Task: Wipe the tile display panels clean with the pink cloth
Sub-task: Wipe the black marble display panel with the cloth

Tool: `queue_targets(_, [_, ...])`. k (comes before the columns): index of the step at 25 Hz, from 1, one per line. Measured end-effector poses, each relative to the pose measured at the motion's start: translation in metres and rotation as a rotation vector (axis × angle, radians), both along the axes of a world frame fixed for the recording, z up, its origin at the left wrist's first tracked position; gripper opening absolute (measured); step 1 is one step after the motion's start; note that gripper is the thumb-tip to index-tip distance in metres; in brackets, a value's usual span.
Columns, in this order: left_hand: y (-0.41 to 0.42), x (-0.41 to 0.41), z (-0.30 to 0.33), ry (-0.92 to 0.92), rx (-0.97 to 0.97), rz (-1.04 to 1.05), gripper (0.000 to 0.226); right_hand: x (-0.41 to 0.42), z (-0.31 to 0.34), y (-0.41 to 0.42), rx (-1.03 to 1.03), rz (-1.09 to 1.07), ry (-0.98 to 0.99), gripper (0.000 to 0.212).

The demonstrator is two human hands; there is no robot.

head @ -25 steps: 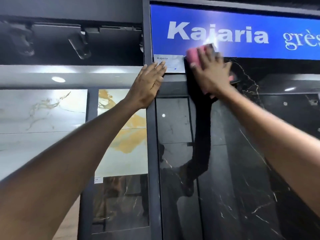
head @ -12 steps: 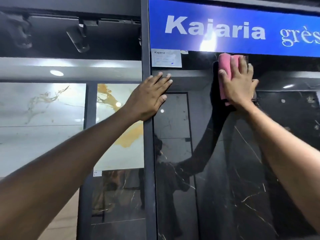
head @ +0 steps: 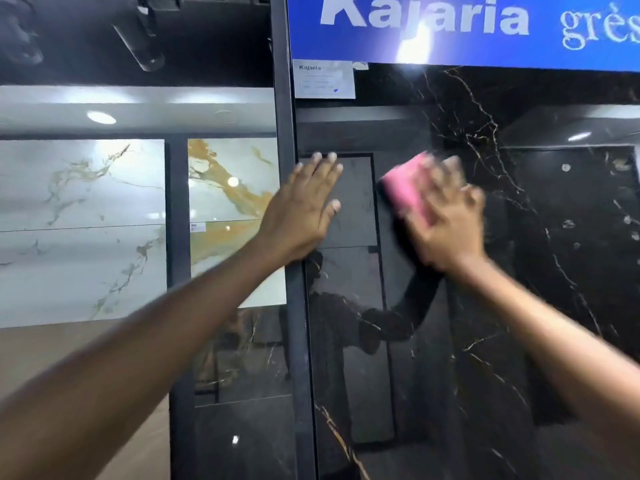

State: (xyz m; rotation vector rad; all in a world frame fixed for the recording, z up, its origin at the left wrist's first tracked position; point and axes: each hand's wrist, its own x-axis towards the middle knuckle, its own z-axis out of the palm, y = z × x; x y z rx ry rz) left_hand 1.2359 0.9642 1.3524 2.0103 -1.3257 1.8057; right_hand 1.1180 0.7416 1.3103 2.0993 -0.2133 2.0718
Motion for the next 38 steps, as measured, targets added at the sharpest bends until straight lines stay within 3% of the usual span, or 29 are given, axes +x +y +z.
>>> queue_targets(2, [0.0, 0.008, -0.02, -0.081, 0.007, 0.075, 0.06, -0.022, 0.043, -0.044, 0.381, 0.014, -0.114, 0.083])
queue_targets(4, [-0.002, 0.012, -0.019, -0.096, -0.016, 0.101, 0.06, -0.019, 0.031, -0.031, 0.442, 0.042, -0.159, 0.082])
queue_targets(6, [-0.004, 0.011, -0.019, -0.092, -0.017, 0.105, 0.059, 0.008, -0.044, 0.012, 0.177, 0.048, -0.081, 0.073])
queue_targets(9, [-0.002, 0.01, -0.018, -0.092, 0.003, 0.12, 0.061, 0.032, -0.206, 0.09, -0.519, 0.016, 0.342, 0.074])
queue_targets(11, [0.001, 0.004, -0.02, -0.073, -0.005, 0.107, 0.062, 0.025, -0.208, 0.082, -0.72, 0.043, 0.428, 0.069])
queue_targets(12, [0.001, -0.001, -0.028, -0.048, -0.021, 0.074, 0.062, 0.022, -0.18, 0.061, -0.674, 0.049, 0.358, 0.066])
queue_targets(13, [-0.001, -0.006, -0.043, -0.021, -0.038, 0.026, 0.061, 0.018, -0.147, 0.035, -0.502, 0.049, 0.237, 0.064])
queue_targets(17, [-0.01, -0.004, -0.11, -0.084, -0.031, 0.051, 0.059, -0.028, -0.018, -0.062, 0.414, 0.049, -0.148, 0.078])
queue_targets(19, [-0.012, 0.002, -0.112, -0.116, -0.062, 0.102, 0.059, -0.02, -0.035, -0.041, 0.478, 0.069, -0.215, 0.075])
queue_targets(21, [-0.013, 0.001, -0.112, -0.111, -0.063, 0.114, 0.059, 0.01, -0.123, 0.008, 0.143, 0.102, -0.1, 0.07])
queue_targets(24, [-0.01, 0.001, -0.11, -0.105, -0.029, 0.117, 0.059, 0.023, -0.292, 0.09, -0.691, 0.082, 0.456, 0.066])
queue_targets(26, [-0.009, -0.004, -0.109, -0.084, -0.034, 0.102, 0.06, 0.015, -0.291, 0.082, -0.868, 0.112, 0.586, 0.063])
queue_targets(27, [-0.008, -0.007, -0.114, -0.055, -0.051, 0.072, 0.061, 0.013, -0.263, 0.063, -0.787, 0.117, 0.491, 0.061])
queue_targets(31, [-0.017, -0.014, -0.185, -0.067, -0.023, 0.074, 0.063, -0.021, -0.118, -0.047, 0.164, 0.061, -0.073, 0.061])
queue_targets(33, [-0.016, -0.008, -0.203, -0.129, 0.0, 0.148, 0.062, -0.023, -0.108, -0.059, 0.393, 0.097, -0.217, 0.064])
queue_targets(35, [-0.017, -0.004, -0.201, -0.136, -0.014, 0.18, 0.062, -0.005, -0.164, -0.028, 0.251, 0.071, -0.186, 0.064])
queue_targets(36, [-0.017, -0.006, -0.199, -0.132, -0.019, 0.184, 0.062, 0.004, -0.219, 0.001, 0.066, 0.067, -0.064, 0.064])
queue_targets(38, [-0.018, -0.009, -0.202, -0.133, -0.022, 0.171, 0.062, 0.012, -0.348, 0.06, -0.479, 0.051, 0.377, 0.058])
